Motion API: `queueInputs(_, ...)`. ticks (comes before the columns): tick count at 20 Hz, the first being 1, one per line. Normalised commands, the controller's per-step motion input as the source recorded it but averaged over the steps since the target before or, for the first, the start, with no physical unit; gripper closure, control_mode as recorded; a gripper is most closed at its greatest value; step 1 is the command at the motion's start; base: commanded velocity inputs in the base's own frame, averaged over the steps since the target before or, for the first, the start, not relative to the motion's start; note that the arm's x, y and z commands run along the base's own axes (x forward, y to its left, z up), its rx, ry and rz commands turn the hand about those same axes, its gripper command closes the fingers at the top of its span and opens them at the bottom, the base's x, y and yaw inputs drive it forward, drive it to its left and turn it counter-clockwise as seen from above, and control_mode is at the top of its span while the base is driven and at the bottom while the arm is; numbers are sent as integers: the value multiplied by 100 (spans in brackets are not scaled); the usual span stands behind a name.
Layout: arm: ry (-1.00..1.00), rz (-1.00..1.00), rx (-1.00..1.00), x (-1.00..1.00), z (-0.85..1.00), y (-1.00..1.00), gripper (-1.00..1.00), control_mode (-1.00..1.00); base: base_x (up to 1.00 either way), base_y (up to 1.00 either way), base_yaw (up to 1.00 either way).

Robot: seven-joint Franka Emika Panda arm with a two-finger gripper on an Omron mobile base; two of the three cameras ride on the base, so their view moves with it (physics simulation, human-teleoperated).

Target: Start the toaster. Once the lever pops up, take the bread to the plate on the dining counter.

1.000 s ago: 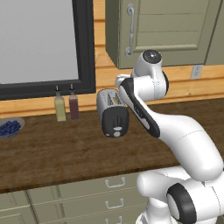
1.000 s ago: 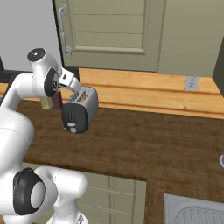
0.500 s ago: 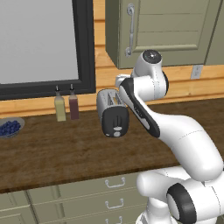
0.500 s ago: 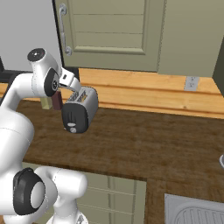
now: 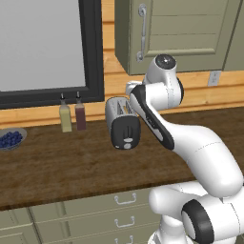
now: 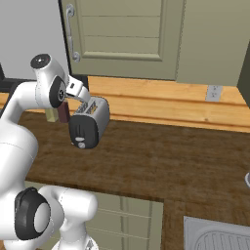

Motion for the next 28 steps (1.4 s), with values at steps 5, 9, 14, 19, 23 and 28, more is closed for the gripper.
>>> queueInputs(5,0,0,0,0,0,0,-100,-100,0,0,0)
queueInputs(9,0,0,0,0,0,0,-100,-100,0,0,0)
queueInputs(14,0,0,0,0,0,0,-100,-100,0,0,0)
queueInputs(19,0,0,0,0,0,0,-100,-100,0,0,0)
queueInputs(23,0,0,0,0,0,0,-100,-100,0,0,0)
queueInputs(28,0,0,0,0,0,0,-100,-100,0,0,0)
